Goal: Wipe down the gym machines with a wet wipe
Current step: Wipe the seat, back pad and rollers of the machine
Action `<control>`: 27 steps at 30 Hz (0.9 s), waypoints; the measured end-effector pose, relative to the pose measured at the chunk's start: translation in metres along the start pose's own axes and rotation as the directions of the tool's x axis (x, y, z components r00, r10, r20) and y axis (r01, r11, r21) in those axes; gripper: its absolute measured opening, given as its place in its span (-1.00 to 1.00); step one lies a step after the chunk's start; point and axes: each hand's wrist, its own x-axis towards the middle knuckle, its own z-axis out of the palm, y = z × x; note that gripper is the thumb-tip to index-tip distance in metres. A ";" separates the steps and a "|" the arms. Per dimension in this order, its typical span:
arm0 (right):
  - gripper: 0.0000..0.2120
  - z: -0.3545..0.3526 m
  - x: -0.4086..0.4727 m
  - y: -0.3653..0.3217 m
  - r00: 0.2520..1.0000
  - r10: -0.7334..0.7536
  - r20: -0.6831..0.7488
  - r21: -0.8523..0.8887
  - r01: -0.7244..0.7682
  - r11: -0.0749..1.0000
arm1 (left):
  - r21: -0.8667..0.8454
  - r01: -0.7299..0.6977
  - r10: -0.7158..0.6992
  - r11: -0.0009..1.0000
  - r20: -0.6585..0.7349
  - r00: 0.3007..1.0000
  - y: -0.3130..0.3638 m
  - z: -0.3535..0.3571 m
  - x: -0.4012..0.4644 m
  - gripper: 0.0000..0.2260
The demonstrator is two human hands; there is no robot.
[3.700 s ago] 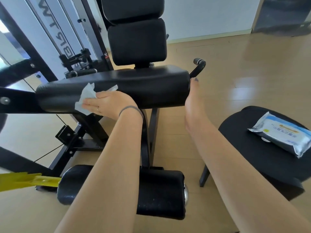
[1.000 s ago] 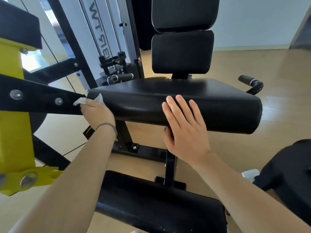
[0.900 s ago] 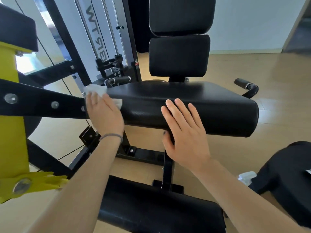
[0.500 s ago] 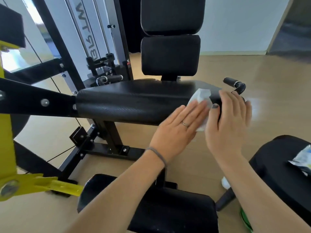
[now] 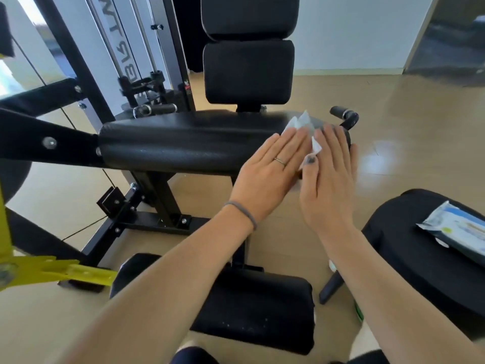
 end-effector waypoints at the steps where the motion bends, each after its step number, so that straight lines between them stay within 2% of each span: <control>1: -0.46 -0.003 -0.012 0.003 1.000 0.007 0.000 0.028 -0.007 1.000 | 0.012 -0.047 0.046 0.999 0.043 0.998 -0.002 -0.002 -0.011 -0.54; 3: -0.47 -0.002 -0.049 0.010 1.000 0.024 0.019 0.017 -0.024 1.000 | 0.018 -0.132 0.127 0.991 0.155 0.980 0.000 -0.001 -0.049 -0.52; 4: -0.47 0.003 -0.072 0.015 0.996 0.066 0.060 0.025 -0.068 0.997 | 0.011 -0.131 0.127 0.991 0.193 0.973 0.004 0.003 -0.073 -0.54; 6: -0.48 0.017 -0.116 0.024 0.948 0.246 0.199 0.071 -0.265 0.962 | -0.036 0.036 -0.024 0.999 0.281 0.959 0.020 0.013 -0.122 -0.61; 7: -0.48 0.023 -0.135 0.029 0.888 0.356 0.291 0.083 -0.394 0.915 | -0.068 0.165 -0.131 0.984 0.351 0.927 0.032 0.016 -0.141 -0.59; 8: -0.48 0.028 -0.149 0.031 0.795 0.464 0.390 0.079 -0.531 0.844 | -0.107 0.265 -0.195 0.958 0.436 0.879 0.044 0.020 -0.156 -0.55; 9: -0.48 0.031 -0.158 0.033 0.672 0.558 0.487 0.055 -0.662 0.748 | -0.148 0.316 -0.203 0.937 0.507 0.838 0.055 0.023 -0.168 -0.53; 11: -0.49 0.030 -0.167 0.033 0.406 0.649 0.644 -0.042 -0.828 0.559 | -0.207 0.277 -0.093 0.938 0.620 0.779 0.079 0.026 -0.184 -0.61; 13: -0.43 0.026 -0.168 0.031 0.244 0.669 0.702 -0.152 -0.867 0.475 | -0.234 0.219 -0.012 0.947 0.655 0.755 0.100 0.025 -0.195 -0.64; 14: -0.41 0.026 -0.168 0.031 0.210 0.676 0.706 -0.186 -0.867 0.463 | -0.235 0.235 -0.021 0.943 0.664 0.748 0.106 0.024 -0.198 -0.61; 16: -0.39 0.028 -0.167 0.031 0.206 0.693 0.691 -0.191 -0.872 0.450 | -0.179 0.213 -0.052 0.961 0.637 0.769 0.117 0.023 -0.200 -0.59; 18: -0.42 0.032 -0.169 0.033 0.218 0.722 0.657 -0.181 -0.884 0.431 | -0.175 0.120 0.015 0.977 0.622 0.783 0.129 0.019 -0.204 -0.57; 21: -0.53 0.036 -0.176 0.035 0.254 0.732 0.632 -0.171 -0.876 0.451 | -0.128 -0.024 0.103 0.991 0.655 0.749 0.119 0.011 -0.224 -0.51; 23: -0.51 0.036 -0.180 0.037 0.277 0.735 0.619 -0.154 -0.875 0.460 | -0.063 -0.034 0.068 0.997 0.701 0.710 0.085 0.005 -0.242 -0.47; 25: -0.45 0.034 -0.179 0.036 0.277 0.756 0.593 -0.152 -0.884 0.442 | 0.034 0.007 -0.029 0.999 0.733 0.679 0.049 0.000 -0.254 -0.44; 27: -0.49 0.037 -0.177 0.035 0.284 0.764 0.580 -0.163 -0.878 0.450 | 0.072 0.023 -0.069 0.997 0.754 0.653 0.044 -0.001 -0.253 -0.41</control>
